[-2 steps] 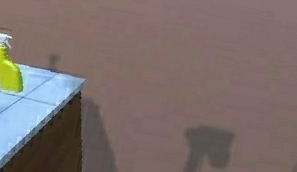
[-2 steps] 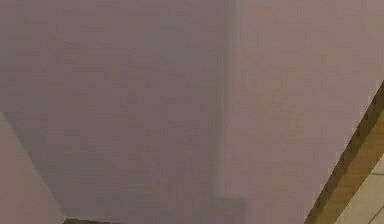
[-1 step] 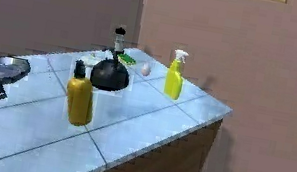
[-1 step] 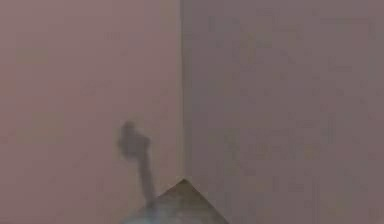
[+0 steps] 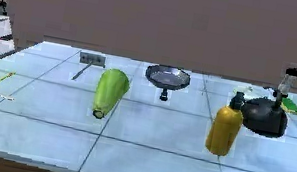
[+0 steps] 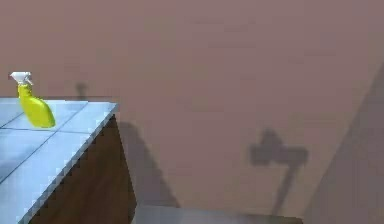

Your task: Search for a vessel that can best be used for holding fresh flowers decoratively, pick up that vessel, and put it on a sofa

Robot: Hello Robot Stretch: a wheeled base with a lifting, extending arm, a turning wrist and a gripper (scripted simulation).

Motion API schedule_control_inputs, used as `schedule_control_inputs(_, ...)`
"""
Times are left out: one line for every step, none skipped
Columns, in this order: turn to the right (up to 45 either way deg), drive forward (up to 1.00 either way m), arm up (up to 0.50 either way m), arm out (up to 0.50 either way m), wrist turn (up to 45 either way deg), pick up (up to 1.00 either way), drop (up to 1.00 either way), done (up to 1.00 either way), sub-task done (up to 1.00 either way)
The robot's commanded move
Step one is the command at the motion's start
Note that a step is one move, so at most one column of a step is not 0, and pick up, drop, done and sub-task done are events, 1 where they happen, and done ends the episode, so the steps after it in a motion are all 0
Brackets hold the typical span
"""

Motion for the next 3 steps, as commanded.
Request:
schedule_control_inputs(-45.0, 0.00, 0.00, 0.00, 0.0, 0.00, 0.00, 0.00, 0.00)
schedule_control_inputs(-15.0, 0.00, 0.00, 0.00, 0.0, 0.00, 0.00, 0.00, 0.00)
schedule_control_inputs(-3.0, 0.00, 0.00, 0.00, 0.0, 0.00, 0.00, 0.00, 0.00)
